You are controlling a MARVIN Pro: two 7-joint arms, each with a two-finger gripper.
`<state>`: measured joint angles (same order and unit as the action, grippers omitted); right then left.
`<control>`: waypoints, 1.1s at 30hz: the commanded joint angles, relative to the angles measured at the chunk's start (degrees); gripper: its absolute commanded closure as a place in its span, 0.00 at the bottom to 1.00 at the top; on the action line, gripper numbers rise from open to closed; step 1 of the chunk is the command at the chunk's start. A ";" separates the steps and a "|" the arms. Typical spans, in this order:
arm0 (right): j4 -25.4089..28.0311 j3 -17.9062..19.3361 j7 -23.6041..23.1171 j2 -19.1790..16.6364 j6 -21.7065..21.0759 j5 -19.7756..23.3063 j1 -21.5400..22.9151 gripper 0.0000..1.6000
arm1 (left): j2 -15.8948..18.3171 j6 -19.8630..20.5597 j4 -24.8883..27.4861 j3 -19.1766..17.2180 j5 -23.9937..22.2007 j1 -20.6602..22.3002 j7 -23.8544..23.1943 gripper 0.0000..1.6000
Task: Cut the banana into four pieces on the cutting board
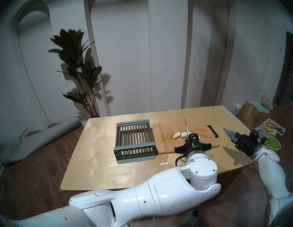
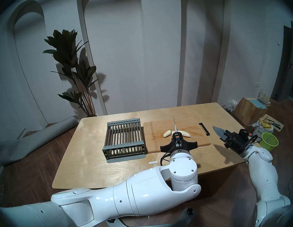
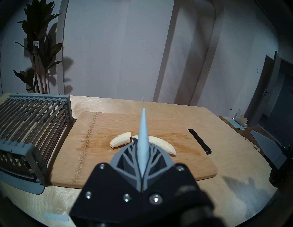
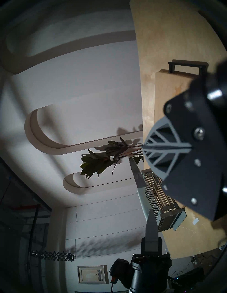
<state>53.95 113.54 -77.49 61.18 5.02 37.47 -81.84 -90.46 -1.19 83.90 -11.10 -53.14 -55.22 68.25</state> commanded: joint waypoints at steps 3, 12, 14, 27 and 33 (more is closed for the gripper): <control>8.03 3.13 0.02 1.51 -0.07 1.72 -5.58 1.00 | -1.22 0.17 -0.69 0.69 -0.19 0.79 -1.58 1.00; 16.16 5.19 2.37 3.85 -2.00 1.76 -10.24 1.00 | -5.72 -0.59 -9.83 0.79 -0.86 2.61 -5.63 1.00; 18.68 5.84 3.59 4.35 -2.75 1.59 -11.70 1.00 | -6.48 -0.79 -11.91 0.86 -0.50 3.16 -6.30 1.00; 27.09 7.10 10.53 6.02 -6.37 0.11 -14.33 1.00 | -7.98 -2.47 -17.13 0.60 -0.49 2.70 -8.44 1.00; 28.81 5.69 15.10 5.53 -8.26 -1.55 -10.84 1.00 | -7.18 -2.11 -15.91 1.16 -0.32 2.04 -7.91 1.00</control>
<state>79.57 120.34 -66.13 67.28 -1.69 37.14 -96.19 -96.81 -3.16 66.13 -10.34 -54.02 -53.34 60.04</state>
